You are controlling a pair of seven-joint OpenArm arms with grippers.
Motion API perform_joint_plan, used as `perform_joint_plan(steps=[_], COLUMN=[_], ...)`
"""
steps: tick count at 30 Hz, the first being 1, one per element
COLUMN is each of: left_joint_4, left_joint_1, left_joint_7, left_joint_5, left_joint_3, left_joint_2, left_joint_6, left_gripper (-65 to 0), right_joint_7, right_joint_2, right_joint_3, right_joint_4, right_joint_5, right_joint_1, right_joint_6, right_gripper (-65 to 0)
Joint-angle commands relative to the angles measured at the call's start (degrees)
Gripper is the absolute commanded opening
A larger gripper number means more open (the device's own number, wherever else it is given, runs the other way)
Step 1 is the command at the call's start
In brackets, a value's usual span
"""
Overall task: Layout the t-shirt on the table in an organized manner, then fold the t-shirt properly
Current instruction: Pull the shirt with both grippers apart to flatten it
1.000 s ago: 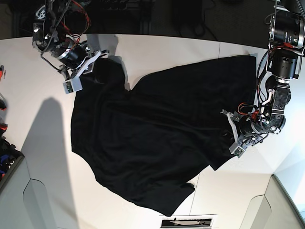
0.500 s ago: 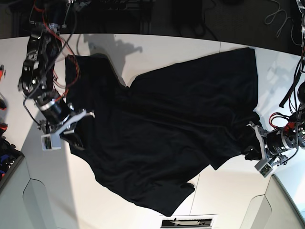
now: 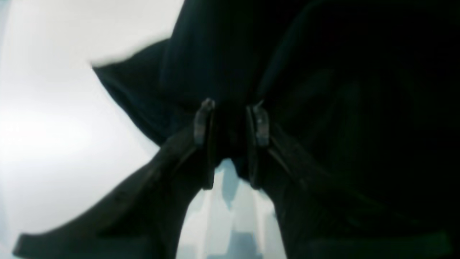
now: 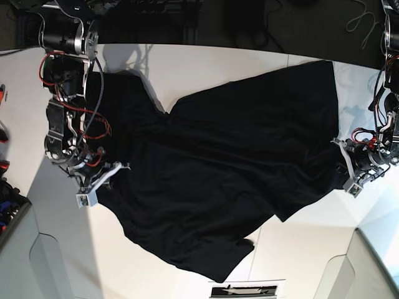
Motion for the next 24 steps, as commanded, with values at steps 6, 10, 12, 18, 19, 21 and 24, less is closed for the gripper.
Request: perform_joint_plan(steps=[6, 10, 12, 18, 19, 21, 24], left_joint_4=[-0.98, -0.98, -0.98, -0.96, -0.96, -0.96, -0.96], left_joint_1=[-2.49, -4.37, -5.53, -7.58, -7.58, -7.58, -7.78], left_joint_7=[-6.54, -6.27, -6.12, -4.83, -4.83, -4.83, -4.87], left_joint_5=[3.61, 3.56, 3.56, 3.43, 3.43, 3.43, 3.41], left_joint_3=[-0.57, -0.57, -0.57, -0.57, -0.57, -0.57, -0.57], left_joint_2=[-0.83, 0.07, 1.49, 6.86, 7.41, 8.09, 8.22], left_joint_6=[6.47, 6.36, 5.40, 3.41, 3.41, 3.41, 3.41], left_gripper=[-48.6, -48.6, -48.6, -48.6, -48.6, -48.6, -48.6], right_joint_7=[0.50, -0.57, -0.57, -0.79, -0.79, -0.83, -1.20], right_joint_2=[7.45, 10.62, 11.65, 12.90, 12.85, 12.87, 12.72], right_joint_3=[0.07, 0.09, 0.13, 1.77, 2.47, 3.87, 5.77], right_joint_4=[1.29, 1.95, 1.99, 5.18, 6.88, 10.93, 17.73], right_joint_5=[4.35, 6.69, 7.26, 9.44, 9.68, 11.15, 13.31], right_joint_1=[-0.66, -4.13, -5.84, -12.79, -14.47, -17.94, -22.10], right_joint_6=[0.17, 0.33, 0.33, 0.35, 0.35, 0.33, 0.33], right_gripper=[-65.0, -65.0, -65.0, -65.0, -65.0, -65.0, -65.0])
